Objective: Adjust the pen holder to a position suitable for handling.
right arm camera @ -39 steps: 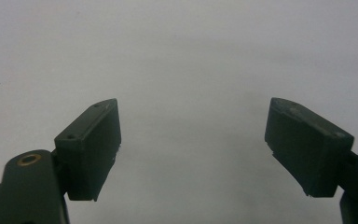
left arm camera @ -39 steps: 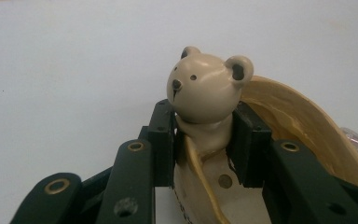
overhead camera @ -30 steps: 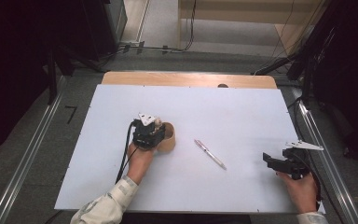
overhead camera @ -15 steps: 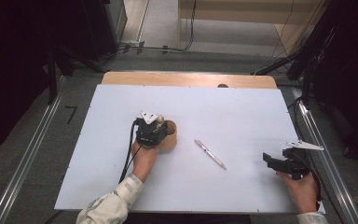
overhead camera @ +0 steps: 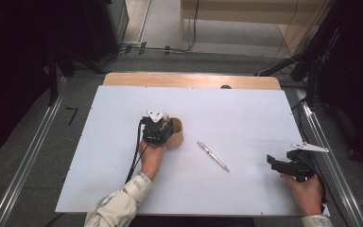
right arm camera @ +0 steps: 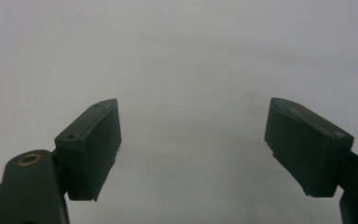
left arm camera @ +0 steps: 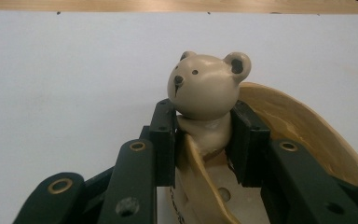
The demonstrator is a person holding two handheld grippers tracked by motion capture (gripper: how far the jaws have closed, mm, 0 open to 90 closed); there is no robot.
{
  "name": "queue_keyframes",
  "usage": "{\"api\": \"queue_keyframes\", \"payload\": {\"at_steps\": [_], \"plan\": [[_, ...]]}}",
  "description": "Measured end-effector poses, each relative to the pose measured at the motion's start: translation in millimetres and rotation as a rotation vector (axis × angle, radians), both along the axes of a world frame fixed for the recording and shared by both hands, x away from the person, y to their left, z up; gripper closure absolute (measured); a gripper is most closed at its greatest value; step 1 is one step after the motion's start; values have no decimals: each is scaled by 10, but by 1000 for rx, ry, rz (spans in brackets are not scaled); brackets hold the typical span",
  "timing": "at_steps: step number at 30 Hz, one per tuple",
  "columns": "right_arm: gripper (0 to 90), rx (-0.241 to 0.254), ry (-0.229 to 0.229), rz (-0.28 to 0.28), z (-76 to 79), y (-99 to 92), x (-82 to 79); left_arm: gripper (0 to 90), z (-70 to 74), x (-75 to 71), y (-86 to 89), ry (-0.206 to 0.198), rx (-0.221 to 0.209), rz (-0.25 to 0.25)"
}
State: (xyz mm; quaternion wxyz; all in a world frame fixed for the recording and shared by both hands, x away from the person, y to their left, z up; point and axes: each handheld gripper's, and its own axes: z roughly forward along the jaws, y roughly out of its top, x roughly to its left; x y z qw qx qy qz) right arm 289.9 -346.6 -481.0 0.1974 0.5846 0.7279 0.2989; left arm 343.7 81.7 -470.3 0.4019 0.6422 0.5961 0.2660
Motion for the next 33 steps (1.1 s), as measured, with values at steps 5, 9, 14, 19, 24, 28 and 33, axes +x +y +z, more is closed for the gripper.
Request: {"api": "queue_keyframes", "payload": {"at_steps": [5, 9, 14, 19, 24, 28, 33], "plan": [[173, -2, 2, 3, -3, 3, 3, 664, -8, 63, -95, 0, -14, 8], [173, 0, 0, 4, -3, 0, 4, 663, 7, 116, -148, 1, -16, 18], [173, 3, 2, 2, -4, -10, 6, 663, 50, 180, -170, -12, -2, 29], [173, 4, 1, 6, -7, -8, 10, 663, 14, 211, -221, -2, -5, 29], [173, 6, -1, 7, -3, -11, 7, 660, -2, 205, -243, 0, -1, 32], [173, 5, 1, 6, -4, -5, 8, 589, 30, 191, -233, -11, -22, 4], [173, 3, -5, 10, 1, -1, 6, 462, 63, 164, -225, -10, -15, -15]]}}
